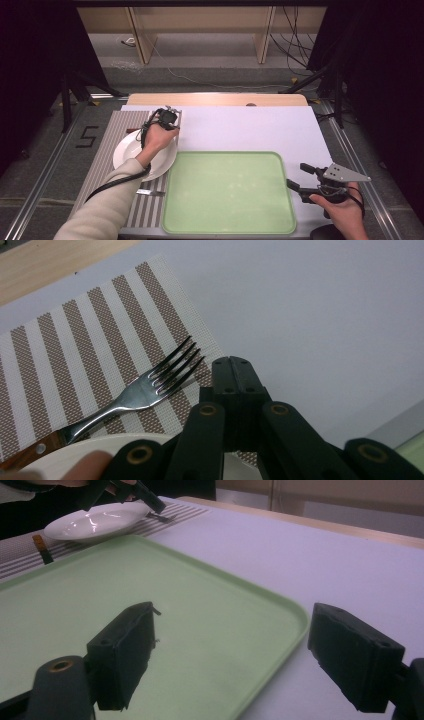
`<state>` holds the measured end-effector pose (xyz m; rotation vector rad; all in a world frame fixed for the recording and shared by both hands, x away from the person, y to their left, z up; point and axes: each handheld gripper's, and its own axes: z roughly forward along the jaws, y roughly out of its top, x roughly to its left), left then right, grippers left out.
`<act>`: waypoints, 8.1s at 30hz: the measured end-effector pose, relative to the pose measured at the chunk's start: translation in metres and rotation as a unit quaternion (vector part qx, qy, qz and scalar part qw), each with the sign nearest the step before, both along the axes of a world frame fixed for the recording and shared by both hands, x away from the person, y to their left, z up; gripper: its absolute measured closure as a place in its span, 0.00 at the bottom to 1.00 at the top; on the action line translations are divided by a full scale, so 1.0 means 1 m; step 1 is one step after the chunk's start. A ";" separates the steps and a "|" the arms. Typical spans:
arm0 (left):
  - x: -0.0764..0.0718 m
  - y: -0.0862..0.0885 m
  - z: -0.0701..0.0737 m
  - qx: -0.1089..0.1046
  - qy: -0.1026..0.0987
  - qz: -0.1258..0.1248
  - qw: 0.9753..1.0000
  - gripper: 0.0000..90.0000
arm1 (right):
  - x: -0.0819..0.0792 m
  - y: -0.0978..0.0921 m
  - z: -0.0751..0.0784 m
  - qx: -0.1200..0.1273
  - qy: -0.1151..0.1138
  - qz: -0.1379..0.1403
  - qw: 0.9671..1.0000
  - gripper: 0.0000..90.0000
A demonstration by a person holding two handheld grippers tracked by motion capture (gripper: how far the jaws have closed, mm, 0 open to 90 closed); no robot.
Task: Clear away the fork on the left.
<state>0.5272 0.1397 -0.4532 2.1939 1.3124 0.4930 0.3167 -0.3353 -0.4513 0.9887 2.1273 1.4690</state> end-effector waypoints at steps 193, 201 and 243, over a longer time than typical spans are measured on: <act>0.068 0.020 0.004 0.073 0.069 0.019 0.995 0.75 | 0.002 0.000 -0.001 -0.002 0.007 0.004 1.000 0.22; 0.067 0.072 0.007 0.096 0.065 0.019 0.993 0.56 | 0.002 0.000 -0.001 -0.004 0.010 0.003 1.000 0.22; 0.072 0.090 -0.011 0.122 0.109 -0.029 0.986 0.66 | 0.002 0.000 -0.002 -0.001 0.010 0.004 1.000 0.22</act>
